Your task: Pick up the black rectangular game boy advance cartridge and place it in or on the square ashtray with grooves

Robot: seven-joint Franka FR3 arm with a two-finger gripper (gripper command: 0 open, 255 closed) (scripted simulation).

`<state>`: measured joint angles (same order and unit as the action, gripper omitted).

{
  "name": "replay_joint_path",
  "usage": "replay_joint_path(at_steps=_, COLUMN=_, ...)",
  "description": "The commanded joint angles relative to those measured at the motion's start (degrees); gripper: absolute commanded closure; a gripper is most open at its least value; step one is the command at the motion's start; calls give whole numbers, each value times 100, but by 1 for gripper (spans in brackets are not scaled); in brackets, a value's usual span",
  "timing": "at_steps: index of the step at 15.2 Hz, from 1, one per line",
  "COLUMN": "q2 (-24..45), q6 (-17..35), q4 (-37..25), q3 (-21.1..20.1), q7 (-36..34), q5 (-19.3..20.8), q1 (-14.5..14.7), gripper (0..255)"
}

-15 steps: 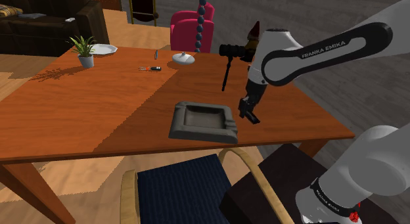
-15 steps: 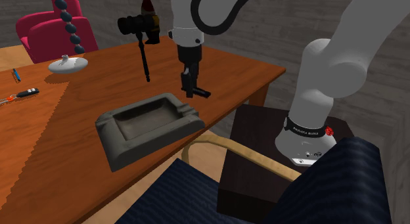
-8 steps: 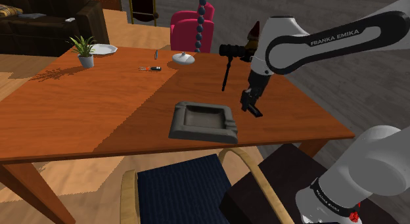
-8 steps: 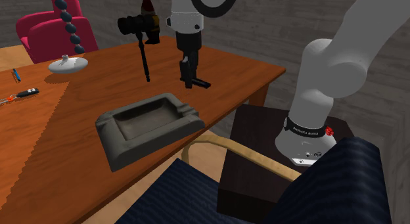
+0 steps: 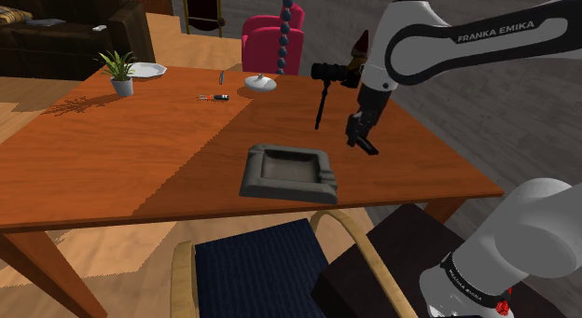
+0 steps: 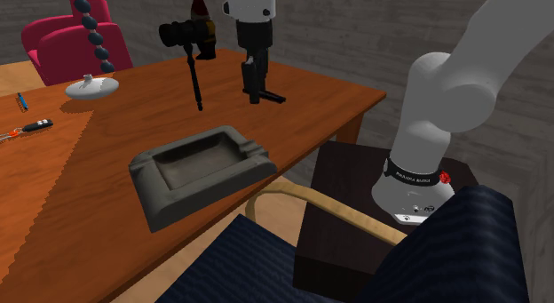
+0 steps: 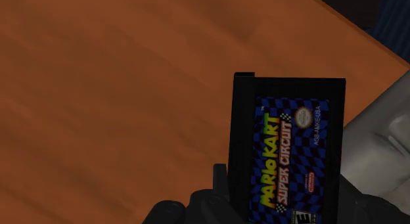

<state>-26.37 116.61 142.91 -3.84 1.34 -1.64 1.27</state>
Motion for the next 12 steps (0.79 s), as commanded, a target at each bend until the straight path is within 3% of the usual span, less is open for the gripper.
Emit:
replay_joint_path(at_steps=1, q2=-35, q6=-172, q4=-134, q3=12, q7=11, q5=6, q1=-6, gripper=255)
replay_joint_path(at_steps=3, q2=-66, q6=-285, q4=-216, q3=15, q7=12, q5=7, q1=-6, gripper=255)
replay_joint_path(at_steps=12, q2=1028, q6=-222, q4=-1270, q3=-847, q7=-1184, q5=-182, q1=414, gripper=255)
